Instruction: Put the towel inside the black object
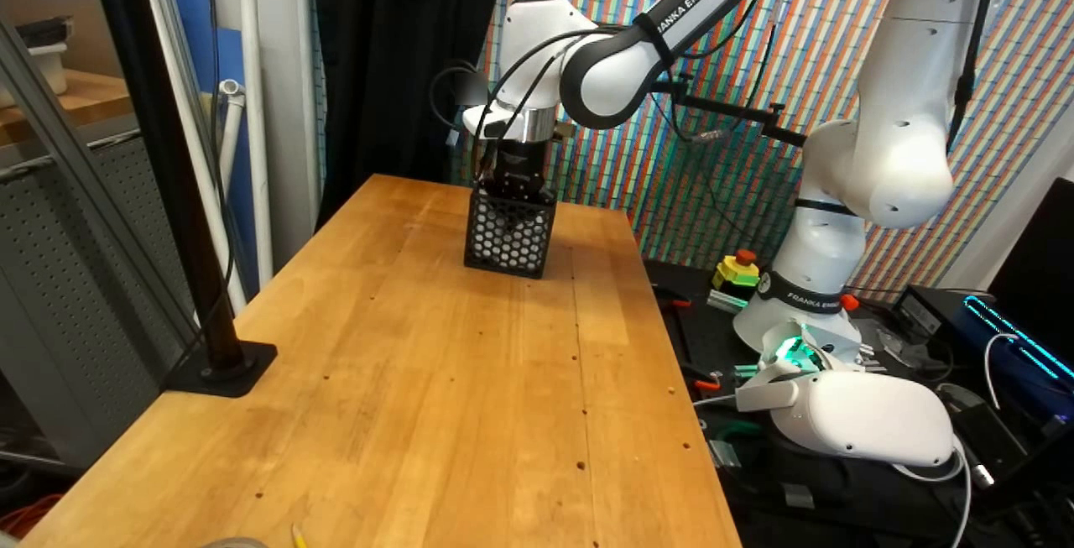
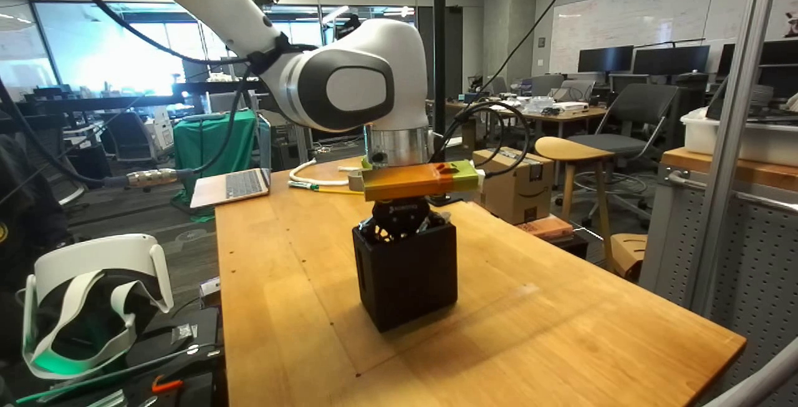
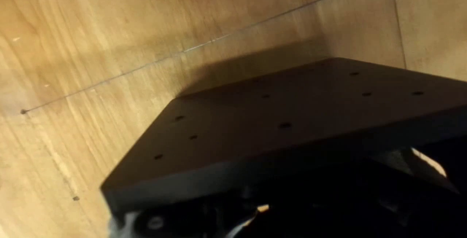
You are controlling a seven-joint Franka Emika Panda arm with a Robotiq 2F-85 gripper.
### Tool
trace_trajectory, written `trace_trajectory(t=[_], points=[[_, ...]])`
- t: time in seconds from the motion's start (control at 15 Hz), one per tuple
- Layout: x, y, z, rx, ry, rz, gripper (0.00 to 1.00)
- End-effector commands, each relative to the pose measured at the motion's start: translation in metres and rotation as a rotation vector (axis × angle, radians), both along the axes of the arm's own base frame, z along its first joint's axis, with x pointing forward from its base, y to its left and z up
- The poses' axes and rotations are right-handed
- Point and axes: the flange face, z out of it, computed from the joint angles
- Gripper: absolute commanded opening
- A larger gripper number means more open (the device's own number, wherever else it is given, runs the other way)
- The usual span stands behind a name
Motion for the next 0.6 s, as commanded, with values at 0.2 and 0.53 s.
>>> trace_trajectory(t=[0.2,0.53], points=[[0.01,-0.028,-0.033,0.118,0.01,-0.003,0.04],[0.01,-0.026,-0.005,0.115,-0.021,0.002,0.04]])
